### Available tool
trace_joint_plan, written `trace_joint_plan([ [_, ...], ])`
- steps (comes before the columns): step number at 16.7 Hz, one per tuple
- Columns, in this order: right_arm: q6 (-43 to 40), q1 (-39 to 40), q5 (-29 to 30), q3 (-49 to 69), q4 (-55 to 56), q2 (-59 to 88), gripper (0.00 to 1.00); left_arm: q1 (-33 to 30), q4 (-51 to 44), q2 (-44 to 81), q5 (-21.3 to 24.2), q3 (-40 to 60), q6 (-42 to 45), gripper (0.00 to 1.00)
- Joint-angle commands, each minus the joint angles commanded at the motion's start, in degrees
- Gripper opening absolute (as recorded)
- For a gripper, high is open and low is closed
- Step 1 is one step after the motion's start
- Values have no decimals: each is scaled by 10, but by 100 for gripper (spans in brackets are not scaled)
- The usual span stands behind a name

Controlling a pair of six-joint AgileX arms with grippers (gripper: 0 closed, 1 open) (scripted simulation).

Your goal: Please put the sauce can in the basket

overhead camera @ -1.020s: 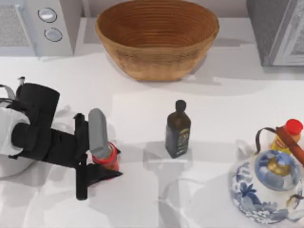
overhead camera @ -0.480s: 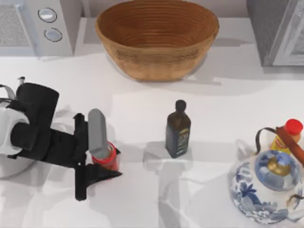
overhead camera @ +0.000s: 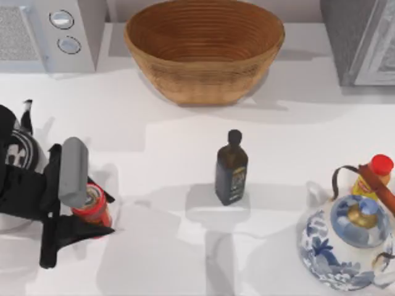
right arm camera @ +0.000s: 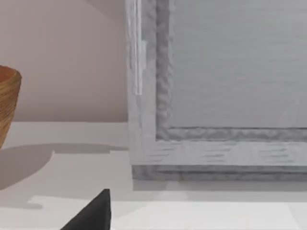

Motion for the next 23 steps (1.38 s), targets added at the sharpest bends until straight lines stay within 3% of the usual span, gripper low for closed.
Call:
trace_joint_plan([
  [7, 0, 0, 0, 0, 0, 0, 100, 126, -283, -160, 13, -11, 161, 0],
  [15, 0, 0, 0, 0, 0, 0, 100, 142, -322, -192, 12, -13, 194, 0],
  [19, 0, 0, 0, 0, 0, 0, 100, 112, -325, -178, -33, 46, 136, 0],
  [23, 0, 0, 0, 0, 0, 0, 100, 44, -330, -115, -137, 202, -9, 0],
])
